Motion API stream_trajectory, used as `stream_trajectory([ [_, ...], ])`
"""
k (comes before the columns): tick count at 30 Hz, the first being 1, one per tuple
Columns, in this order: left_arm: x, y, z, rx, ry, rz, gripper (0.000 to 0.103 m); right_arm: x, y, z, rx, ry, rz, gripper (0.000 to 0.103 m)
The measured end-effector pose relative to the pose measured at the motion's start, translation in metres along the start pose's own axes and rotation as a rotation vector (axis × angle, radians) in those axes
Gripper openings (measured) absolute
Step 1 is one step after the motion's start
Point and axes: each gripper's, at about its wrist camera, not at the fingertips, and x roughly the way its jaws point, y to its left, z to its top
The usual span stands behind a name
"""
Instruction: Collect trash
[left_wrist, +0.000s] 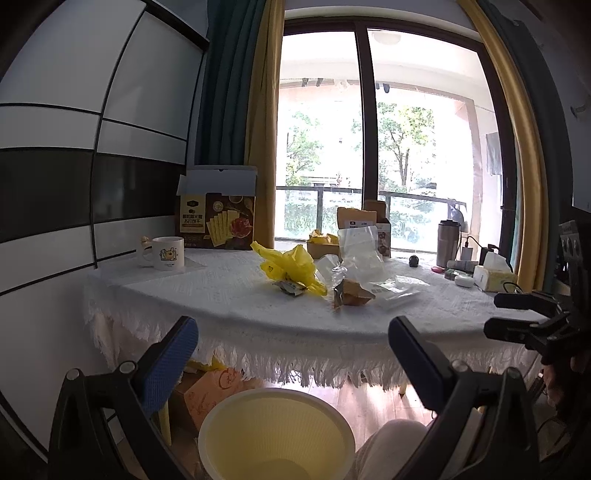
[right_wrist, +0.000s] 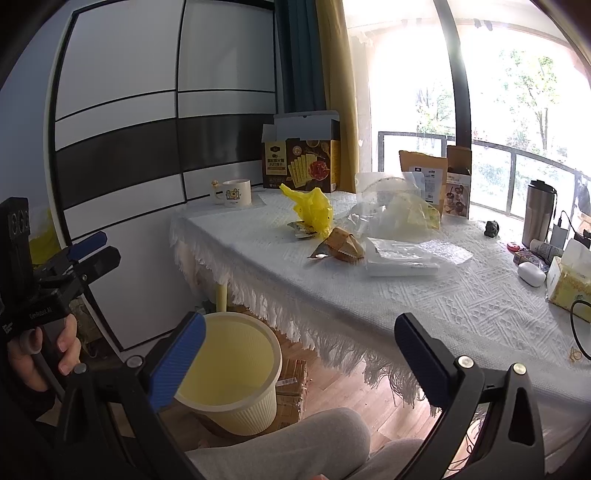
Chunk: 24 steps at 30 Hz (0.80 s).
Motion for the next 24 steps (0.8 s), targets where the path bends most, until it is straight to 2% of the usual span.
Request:
stream_trajectory([
  [9,0.0017,-0.0003,-0.005,-0.021,0.006,-0.028,0.103,-0.0006,-0.0014,-0.0013,-0.001,-0.005,-0.002,0.102],
  [24,0.0019,-0.0094,-0.0034,-0.002,0.007,-0.029,0.103,0.0002,-0.0005,-0.0018,-0.003,-0.007,-0.003,0.102],
])
